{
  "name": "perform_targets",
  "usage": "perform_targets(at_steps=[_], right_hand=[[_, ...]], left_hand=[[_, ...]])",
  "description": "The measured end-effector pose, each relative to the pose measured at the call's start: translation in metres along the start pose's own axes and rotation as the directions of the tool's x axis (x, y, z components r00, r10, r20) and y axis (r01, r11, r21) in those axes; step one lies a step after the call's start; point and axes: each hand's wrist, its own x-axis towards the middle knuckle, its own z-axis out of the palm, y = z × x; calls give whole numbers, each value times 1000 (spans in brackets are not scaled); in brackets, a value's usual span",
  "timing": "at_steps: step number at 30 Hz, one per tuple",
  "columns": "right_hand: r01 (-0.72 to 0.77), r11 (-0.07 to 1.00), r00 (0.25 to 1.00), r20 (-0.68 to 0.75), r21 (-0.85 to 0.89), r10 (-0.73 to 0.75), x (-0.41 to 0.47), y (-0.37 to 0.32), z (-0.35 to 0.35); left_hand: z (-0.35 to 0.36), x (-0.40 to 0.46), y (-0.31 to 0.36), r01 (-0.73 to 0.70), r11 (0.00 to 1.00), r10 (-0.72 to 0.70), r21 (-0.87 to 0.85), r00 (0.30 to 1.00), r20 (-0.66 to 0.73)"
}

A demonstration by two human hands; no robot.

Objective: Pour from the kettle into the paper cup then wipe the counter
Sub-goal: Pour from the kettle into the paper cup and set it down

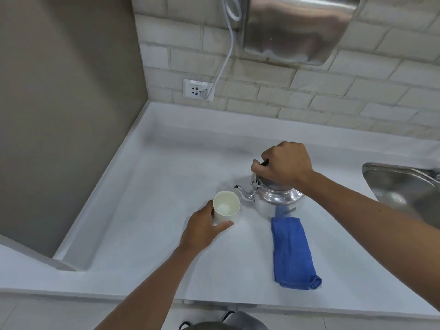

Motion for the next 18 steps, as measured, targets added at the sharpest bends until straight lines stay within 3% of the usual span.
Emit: perform_targets(at_steps=[11,18], right_hand=[[-301,934,953,103,190,286,29,37,33],[-335,913,940,158,235,304,64,65,49]], left_hand=[[-1,1,5,59,998,-58,-24,998,34],[-1,1,6,75,997,-75,8,997,15]])
